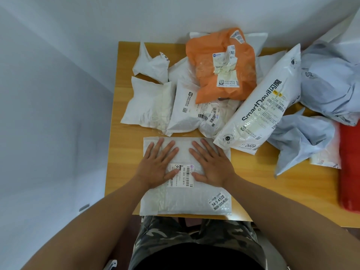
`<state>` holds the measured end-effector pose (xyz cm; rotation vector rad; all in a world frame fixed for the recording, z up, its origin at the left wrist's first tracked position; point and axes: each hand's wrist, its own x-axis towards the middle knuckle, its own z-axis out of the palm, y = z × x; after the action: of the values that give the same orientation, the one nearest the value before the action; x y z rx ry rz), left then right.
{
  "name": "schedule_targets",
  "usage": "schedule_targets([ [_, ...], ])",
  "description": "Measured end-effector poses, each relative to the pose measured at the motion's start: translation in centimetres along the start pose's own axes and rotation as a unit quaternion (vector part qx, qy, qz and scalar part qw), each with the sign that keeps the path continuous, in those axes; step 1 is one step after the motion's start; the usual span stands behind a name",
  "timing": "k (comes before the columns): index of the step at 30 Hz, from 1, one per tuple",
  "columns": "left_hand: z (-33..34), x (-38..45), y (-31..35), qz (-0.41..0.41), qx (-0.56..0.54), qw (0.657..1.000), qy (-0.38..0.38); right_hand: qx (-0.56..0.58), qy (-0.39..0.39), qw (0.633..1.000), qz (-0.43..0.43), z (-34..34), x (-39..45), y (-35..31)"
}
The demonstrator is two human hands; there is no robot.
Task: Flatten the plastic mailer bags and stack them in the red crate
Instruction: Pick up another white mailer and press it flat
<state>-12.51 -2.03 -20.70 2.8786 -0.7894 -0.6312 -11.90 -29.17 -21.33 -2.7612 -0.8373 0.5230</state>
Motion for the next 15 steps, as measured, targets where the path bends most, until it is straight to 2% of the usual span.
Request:
schedule_targets([
  [3,-0.6,-0.5,0.4,-0.005,-0.012,1.000,0.014,0.009,0.006,1.000,-0.001,-0.3,-0.1,-0.4],
  [7,-0.5,-3.0,1.8,0.014,-0.026,0.996,0.081,0.030,0.065,0.997,0.004,-0.6,-2.0,-1.5],
  [9,0.1,-4.4,2.2,0.015,-0.027,0.995,0.093,0.015,0.057,0.998,-0.006,-0.2,-3.7,-2.1],
  [15,1.3,-6.3,4.1,0.019,-0.044,0.999,0.025,-0.002,-0.017,0.999,0.046,1.6,-6.1,-2.8],
])
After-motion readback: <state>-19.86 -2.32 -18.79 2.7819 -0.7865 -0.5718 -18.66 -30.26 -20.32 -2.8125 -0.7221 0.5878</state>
